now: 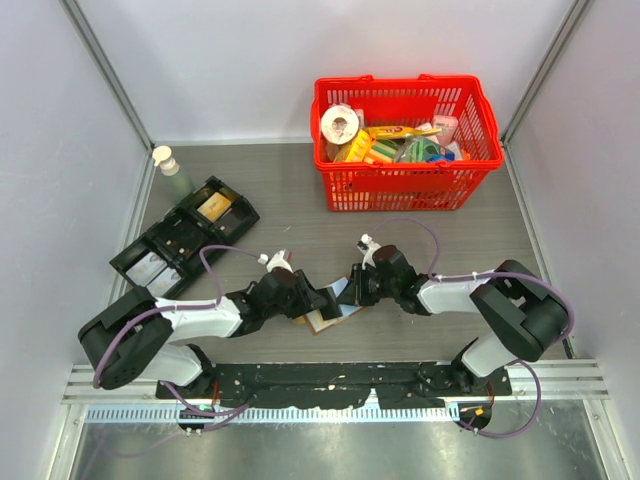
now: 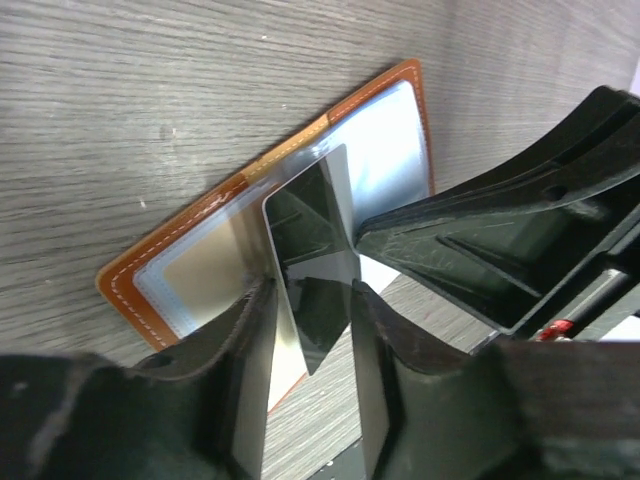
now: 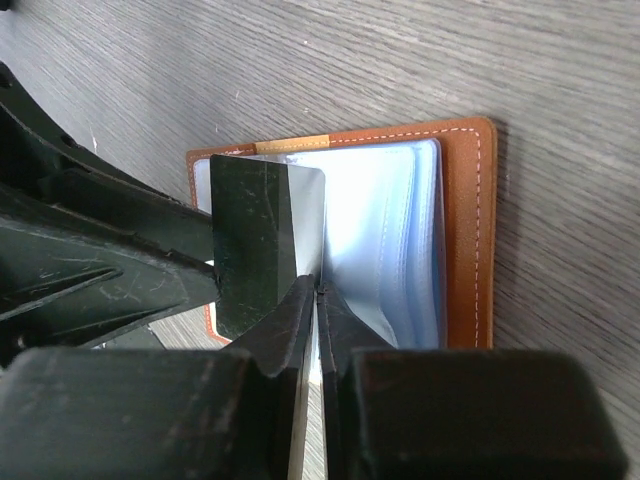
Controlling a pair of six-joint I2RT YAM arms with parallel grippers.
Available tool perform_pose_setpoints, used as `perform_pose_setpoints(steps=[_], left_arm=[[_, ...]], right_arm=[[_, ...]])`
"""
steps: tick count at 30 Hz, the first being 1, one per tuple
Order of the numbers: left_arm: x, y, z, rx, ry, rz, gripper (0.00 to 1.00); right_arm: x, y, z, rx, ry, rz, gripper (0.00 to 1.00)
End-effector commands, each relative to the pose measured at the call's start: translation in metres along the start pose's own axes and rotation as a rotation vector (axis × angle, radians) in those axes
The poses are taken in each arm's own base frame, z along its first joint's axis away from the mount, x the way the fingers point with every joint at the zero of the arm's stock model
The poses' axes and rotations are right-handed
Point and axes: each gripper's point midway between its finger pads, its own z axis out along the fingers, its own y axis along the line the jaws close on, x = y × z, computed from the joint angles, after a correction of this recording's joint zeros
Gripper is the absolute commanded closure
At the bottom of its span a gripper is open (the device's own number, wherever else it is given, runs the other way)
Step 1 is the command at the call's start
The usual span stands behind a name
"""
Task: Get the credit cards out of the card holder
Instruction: Remove the credit card from the card holder.
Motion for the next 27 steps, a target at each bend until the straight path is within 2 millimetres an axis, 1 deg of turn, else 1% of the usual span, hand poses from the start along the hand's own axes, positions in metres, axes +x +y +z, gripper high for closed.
perform_pose_setpoints(steps=[1,4,7,8,10,14,15,18,19,20,21,22,23,24,25,26,27], left_arm=[[-0.008,-0.016,0.000,0.054,-0.031,-0.015,0.58],[-0.006,-0.016,0.004,0.052,-0.020,-0.014,0.57],[-0.003,-0.014,0.008,0.047,-0.009,-0.017,0.58],[-0.003,-0.015,0.010,0.050,-0.007,-0.019,0.61],[-0.001,-0.014,0.011,0.048,0.001,-0.023,0.72],[-0.002,-0.011,0.007,0.045,-0.009,-0.025,0.98],[-0.004,-0.013,0.004,0.051,-0.019,-0.025,1.00],[-0.009,-0.010,-0.004,0.045,-0.044,-0.001,1.00],[-0.011,-0.009,-0.008,0.038,-0.050,0.018,1.00],[-0.014,-0.010,-0.012,0.038,-0.062,0.035,1.00],[-0.017,-0.011,-0.016,0.038,-0.073,0.061,1.00],[-0.020,-0.012,-0.020,0.036,-0.085,0.087,1.00],[-0.024,-0.013,-0.024,0.035,-0.098,0.113,1.00],[-0.028,-0.015,-0.029,0.036,-0.112,0.145,1.00],[-0.032,-0.019,-0.035,0.042,-0.127,0.180,1.00],[-0.037,-0.022,-0.040,0.044,-0.138,0.224,1.00],[-0.042,-0.028,-0.046,0.054,-0.152,0.270,1.00]], right_arm=[[0.034,-0.029,-0.003,0.096,0.080,0.051,0.89],[0.034,-0.029,-0.004,0.097,0.075,0.052,0.89],[0.031,-0.027,-0.004,0.092,0.070,0.049,0.89],[0.031,-0.026,-0.004,0.092,0.071,0.048,0.89],[0.029,-0.025,-0.005,0.091,0.066,0.045,0.89],[0.027,-0.023,-0.008,0.088,0.057,0.042,0.89],[0.026,-0.022,-0.008,0.087,0.056,0.040,0.89],[0.018,-0.014,-0.014,0.077,0.035,0.029,0.89],[0.010,-0.006,-0.017,0.061,0.010,0.017,0.88],[0.009,-0.006,-0.019,0.070,0.012,0.019,0.86],[0.001,0.003,-0.024,0.057,-0.009,0.012,0.82],[-0.002,0.004,-0.027,0.064,-0.020,0.009,0.80],[-0.011,0.012,-0.033,0.054,-0.042,0.001,0.75],[-0.018,0.016,-0.036,0.055,-0.064,-0.004,0.72],[-0.025,0.023,-0.042,0.050,-0.080,-0.008,0.66],[-0.031,0.026,-0.046,0.056,-0.101,-0.006,0.62],[-0.039,0.035,-0.053,0.045,-0.124,-0.005,0.55]])
